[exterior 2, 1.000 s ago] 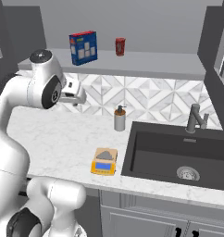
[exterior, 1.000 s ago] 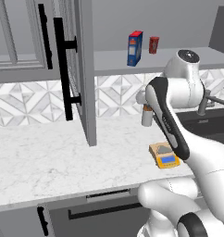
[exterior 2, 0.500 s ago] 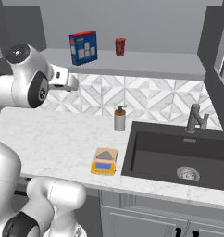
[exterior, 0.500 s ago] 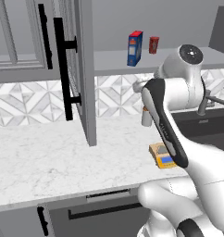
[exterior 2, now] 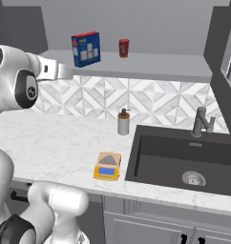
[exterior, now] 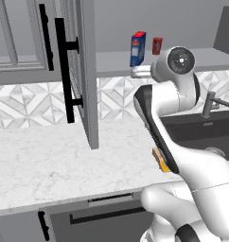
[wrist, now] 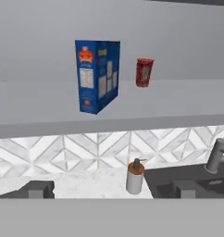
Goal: Pick the boxed food and place it on the digital scale for weighing, and close the cabinet.
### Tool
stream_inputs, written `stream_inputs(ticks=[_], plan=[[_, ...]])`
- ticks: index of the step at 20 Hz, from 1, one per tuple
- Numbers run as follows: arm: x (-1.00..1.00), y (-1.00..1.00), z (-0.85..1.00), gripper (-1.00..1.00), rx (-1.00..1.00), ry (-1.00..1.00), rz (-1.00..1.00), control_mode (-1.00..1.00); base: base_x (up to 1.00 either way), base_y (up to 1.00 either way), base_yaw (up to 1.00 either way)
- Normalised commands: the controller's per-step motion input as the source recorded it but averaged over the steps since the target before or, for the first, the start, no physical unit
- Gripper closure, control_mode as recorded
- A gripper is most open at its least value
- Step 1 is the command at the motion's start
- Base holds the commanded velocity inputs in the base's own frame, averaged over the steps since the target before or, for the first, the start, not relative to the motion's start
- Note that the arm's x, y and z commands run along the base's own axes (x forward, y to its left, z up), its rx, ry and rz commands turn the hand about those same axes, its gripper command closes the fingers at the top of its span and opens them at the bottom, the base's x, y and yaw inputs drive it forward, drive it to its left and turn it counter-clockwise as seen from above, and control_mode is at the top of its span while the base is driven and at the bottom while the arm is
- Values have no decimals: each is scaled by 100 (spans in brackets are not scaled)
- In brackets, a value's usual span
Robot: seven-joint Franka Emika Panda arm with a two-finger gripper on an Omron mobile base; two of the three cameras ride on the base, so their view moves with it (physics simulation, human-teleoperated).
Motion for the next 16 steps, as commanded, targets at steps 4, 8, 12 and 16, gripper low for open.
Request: stream_inputs(ticks=[4, 8, 12, 16], plan=[[21, 0, 48, -100, 0, -8, -6, -100, 0, 0, 0], [21, 0, 33, -100, 0, -3, -4, -100, 0, 0, 0], [30, 6, 27, -100, 0, 0, -9, -100, 0, 0, 0], [37, 3, 26, -100, 0, 10, -5, -100, 0, 0, 0]])
